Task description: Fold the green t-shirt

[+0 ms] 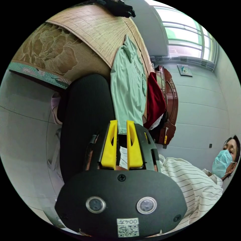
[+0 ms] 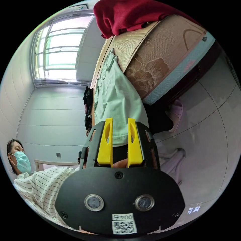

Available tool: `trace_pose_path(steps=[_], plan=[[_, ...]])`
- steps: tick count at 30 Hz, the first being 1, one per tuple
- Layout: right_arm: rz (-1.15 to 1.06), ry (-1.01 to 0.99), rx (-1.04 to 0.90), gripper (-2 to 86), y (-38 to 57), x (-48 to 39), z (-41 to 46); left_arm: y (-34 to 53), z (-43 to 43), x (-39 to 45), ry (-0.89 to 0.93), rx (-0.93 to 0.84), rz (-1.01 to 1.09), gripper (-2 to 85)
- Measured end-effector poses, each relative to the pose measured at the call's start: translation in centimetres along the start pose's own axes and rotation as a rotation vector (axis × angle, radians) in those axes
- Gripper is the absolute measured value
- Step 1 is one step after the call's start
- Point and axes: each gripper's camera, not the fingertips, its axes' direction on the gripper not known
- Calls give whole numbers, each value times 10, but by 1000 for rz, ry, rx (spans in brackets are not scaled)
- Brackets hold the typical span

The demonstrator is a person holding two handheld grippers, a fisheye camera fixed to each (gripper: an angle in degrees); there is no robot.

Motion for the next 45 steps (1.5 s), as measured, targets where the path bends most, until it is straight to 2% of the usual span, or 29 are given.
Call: trace_pose_path(steps=[4, 22, 30, 33, 36, 45], plan=[[-8, -15, 8, 98, -1, -1, -10, 1, -7, -10, 59, -32, -28, 78], [58, -77, 49, 93, 4, 40, -65, 11, -24, 1, -98, -133, -16, 79], [82, -68, 33, 107, 6, 65, -87, 17, -17, 2, -192, -142, -20, 17], [98, -129, 13, 121, 10, 85, -94, 19, -20, 1, -190, -133, -30, 8], [103, -290, -22, 133, 17, 109, -96, 20, -23, 1, -185, -128, -36, 5], [317, -625, 9, 144, 54, 206, -93, 22, -29, 3, -179, -133, -57, 3]])
